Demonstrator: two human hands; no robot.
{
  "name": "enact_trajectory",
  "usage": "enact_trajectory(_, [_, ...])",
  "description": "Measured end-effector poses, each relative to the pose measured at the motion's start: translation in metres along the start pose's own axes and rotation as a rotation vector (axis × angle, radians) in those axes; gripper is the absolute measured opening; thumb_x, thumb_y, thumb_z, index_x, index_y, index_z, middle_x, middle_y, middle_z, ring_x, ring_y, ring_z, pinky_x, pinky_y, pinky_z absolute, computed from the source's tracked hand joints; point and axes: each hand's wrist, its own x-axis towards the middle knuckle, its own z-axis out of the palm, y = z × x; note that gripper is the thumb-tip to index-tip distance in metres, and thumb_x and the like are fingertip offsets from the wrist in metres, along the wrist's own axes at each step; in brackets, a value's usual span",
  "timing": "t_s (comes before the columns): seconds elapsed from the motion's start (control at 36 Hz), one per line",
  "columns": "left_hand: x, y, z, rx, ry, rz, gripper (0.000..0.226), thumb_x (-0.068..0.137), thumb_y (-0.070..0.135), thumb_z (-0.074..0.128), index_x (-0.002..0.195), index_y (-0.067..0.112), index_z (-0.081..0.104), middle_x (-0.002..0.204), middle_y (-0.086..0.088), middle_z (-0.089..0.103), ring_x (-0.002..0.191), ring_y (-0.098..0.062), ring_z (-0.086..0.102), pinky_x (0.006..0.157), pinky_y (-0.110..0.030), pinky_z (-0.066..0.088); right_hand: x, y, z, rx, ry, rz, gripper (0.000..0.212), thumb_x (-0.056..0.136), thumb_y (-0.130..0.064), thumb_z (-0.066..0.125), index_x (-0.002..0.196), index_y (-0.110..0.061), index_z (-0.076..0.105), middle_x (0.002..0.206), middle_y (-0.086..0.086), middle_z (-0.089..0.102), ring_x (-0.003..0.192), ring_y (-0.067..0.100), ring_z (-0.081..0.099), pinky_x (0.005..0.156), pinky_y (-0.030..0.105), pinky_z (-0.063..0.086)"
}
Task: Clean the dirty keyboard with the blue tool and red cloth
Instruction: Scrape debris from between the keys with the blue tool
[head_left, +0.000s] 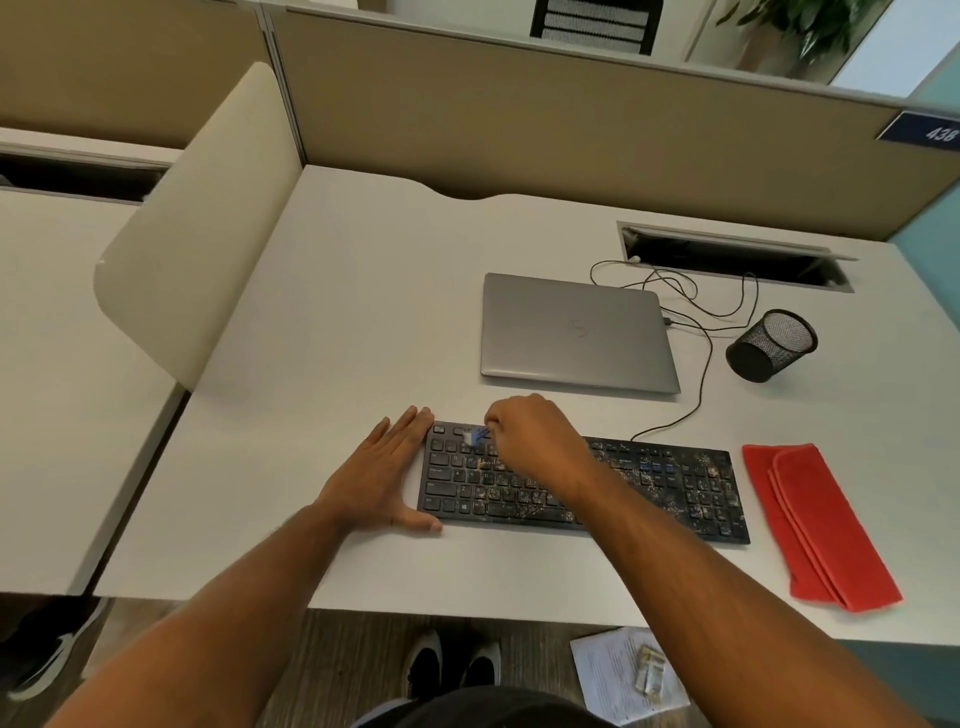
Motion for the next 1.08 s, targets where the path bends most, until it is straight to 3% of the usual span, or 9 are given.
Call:
enact_trajectory(0.08, [0.001,0.0,0.0,-0.003,0.002,-0.007,0.149,0.063,0.098,0.061,0.163,0.022,-0.017,0.172,0.007,-0.012,0.155,-0.005,-0.021,0.13,-0.038,-0.006,-0.005,-0.002,0.004,-0.043,-0.078,-0.01,0.015,0.093,-0.01,0.056,0.094,-0.011,0.072,0.085,0.005,0.071,0.073,0.02,0.063,0.071,0.036,0.056])
enact_trajectory(0.17, [0.0,0.0,0.001,-0.001,0.004,-0.003,0.148,0.063,0.099,0.06,0.163,0.022,-0.017,0.173,0.006,-0.011,0.156,-0.006,-0.019,0.13,-0.04,-0.004,-0.004,-0.005,0.002,-0.024,-0.145,-0.015,0.015,0.091,-0.022,0.066,0.099,-0.012,0.073,0.09,0.004,0.072,0.077,0.02,0.065,0.077,0.039,0.058])
enact_trajectory(0.33, [0.001,-0.001,0.001,0.001,-0.005,-0.009,0.148,0.063,0.099,0.059,0.163,0.023,-0.019,0.172,0.007,-0.014,0.155,-0.005,-0.021,0.13,-0.04,-0.005,-0.007,-0.003,0.002,-0.015,0.03,0.013,0.02,0.096,-0.011,0.053,0.098,-0.013,0.073,0.087,0.007,0.073,0.073,0.021,0.064,0.07,0.034,0.054])
enact_trajectory(0.53, [0.0,0.0,0.001,0.0,0.0,-0.005,0.149,0.062,0.1,0.06,0.163,0.022,-0.018,0.172,0.007,-0.012,0.155,-0.005,-0.02,0.13,-0.039,-0.005,-0.01,-0.001,0.003,0.022,-0.134,0.01,0.014,0.094,-0.02,0.063,0.097,-0.012,0.075,0.087,0.004,0.073,0.072,0.018,0.063,0.07,0.035,0.056])
enact_trajectory(0.67, [0.001,0.0,0.0,0.001,-0.003,-0.002,0.149,0.062,0.1,0.059,0.163,0.022,-0.018,0.172,0.007,-0.013,0.155,-0.005,-0.021,0.13,-0.039,-0.005,-0.011,-0.001,0.003,0.042,0.035,0.028,0.023,0.099,-0.013,0.053,0.107,-0.015,0.074,0.093,0.006,0.074,0.076,0.019,0.065,0.074,0.033,0.055])
enact_trajectory(0.86, [0.0,-0.002,0.001,0.0,0.009,0.01,0.147,0.064,0.098,0.06,0.163,0.021,-0.015,0.172,0.007,-0.011,0.155,-0.005,-0.02,0.13,-0.038,-0.006,-0.016,-0.002,0.009,0.064,-0.132,0.035,0.016,0.095,-0.019,0.061,0.098,-0.014,0.076,0.088,0.003,0.073,0.074,0.017,0.064,0.072,0.037,0.058])
enact_trajectory(0.97, [0.0,-0.002,0.001,-0.008,0.006,0.002,0.147,0.064,0.098,0.06,0.163,0.022,-0.016,0.172,0.007,-0.011,0.155,-0.005,-0.019,0.13,-0.038,-0.006,-0.014,-0.007,0.003,0.086,-0.047,0.023,0.021,0.097,-0.014,0.055,0.092,-0.016,0.075,0.085,0.001,0.072,0.07,0.015,0.062,0.062,0.029,0.045])
enact_trajectory(1.08, [0.0,-0.002,0.002,-0.009,0.007,0.003,0.148,0.063,0.099,0.06,0.163,0.023,-0.018,0.172,0.007,-0.011,0.156,-0.005,-0.02,0.13,-0.038,-0.007,-0.014,-0.007,0.008,-0.009,-0.008,-0.072,0.024,0.098,-0.01,0.054,0.113,-0.02,0.071,0.094,0.005,0.073,0.076,0.018,0.059,0.066,0.029,0.043])
